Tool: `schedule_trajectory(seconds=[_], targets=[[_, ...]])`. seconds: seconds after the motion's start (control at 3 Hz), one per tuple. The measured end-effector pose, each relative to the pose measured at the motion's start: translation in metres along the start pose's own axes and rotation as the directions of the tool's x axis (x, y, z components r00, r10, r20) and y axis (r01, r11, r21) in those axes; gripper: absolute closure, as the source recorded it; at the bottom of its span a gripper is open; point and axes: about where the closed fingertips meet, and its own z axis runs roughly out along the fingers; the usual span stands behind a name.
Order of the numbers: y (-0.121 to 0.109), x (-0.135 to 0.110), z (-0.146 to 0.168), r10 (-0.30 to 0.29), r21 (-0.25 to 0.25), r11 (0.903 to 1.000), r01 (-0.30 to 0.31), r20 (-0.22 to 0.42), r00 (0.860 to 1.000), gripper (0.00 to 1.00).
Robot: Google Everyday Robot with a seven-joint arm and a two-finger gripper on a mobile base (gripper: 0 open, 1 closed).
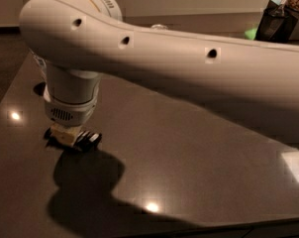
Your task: Move rxbar chocolate near green can
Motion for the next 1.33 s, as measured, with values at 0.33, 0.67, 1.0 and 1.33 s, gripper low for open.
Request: schedule_trajectory(seconds=[0.33,0.67,1.0,1.33], targets=[[-0.041,0.017,-0.021,-0.02,0.025,0.9995,0.02,0.018,1.0,1.0],[-0.091,0.041,-0.033,-0.043,0.065,0.997,0.041,0.023,0.999,1.0],[-0.126,0.055,-0.04,-0.063,0.107,0.9924,0.061,0.016,0.998,1.0],[-0.169,0.078,-0.049,-0.062,0.151,0.9866,0.062,-0.004,0.998,1.0]])
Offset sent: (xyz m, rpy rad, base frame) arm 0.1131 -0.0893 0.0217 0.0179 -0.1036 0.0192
